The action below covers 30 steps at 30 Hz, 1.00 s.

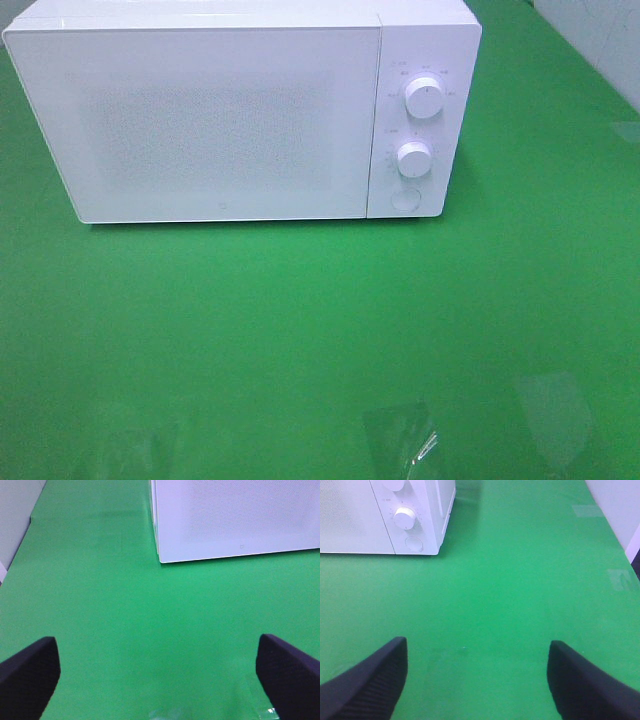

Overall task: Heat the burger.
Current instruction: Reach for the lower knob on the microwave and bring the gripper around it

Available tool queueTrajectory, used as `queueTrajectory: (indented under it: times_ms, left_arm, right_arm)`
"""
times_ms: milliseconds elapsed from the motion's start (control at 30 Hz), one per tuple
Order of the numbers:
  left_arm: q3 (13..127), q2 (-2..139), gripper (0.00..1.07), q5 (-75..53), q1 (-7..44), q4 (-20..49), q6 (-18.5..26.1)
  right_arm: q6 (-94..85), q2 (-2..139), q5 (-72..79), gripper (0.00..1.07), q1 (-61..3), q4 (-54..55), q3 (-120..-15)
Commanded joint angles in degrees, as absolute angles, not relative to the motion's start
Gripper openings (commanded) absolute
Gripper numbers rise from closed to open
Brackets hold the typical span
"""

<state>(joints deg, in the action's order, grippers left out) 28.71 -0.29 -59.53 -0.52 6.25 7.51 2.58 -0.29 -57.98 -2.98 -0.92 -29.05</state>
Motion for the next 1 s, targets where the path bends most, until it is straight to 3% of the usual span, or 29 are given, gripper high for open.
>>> queueTrajectory:
  times_ms: [33,667,1000]
  left_arm:
    - [28.5,-1.7,1.01,-59.4,-0.7,6.4,7.6]
    - [28.5,-1.7,1.01,-59.4,-0.7,6.3,7.6]
    - [28.5,-1.7,1.01,-59.4,-0.7,6.3,7.6]
  right_arm:
    - [1.9,-1.6,-57.4,0.76,-2.8,-0.7,-29.0]
    - [2.5,2.6,-55.7,0.77,-2.8,-0.9,-30.1]
    - [2.8,13.3,-40.9,0.77,-2.8,-3.4,-30.4]
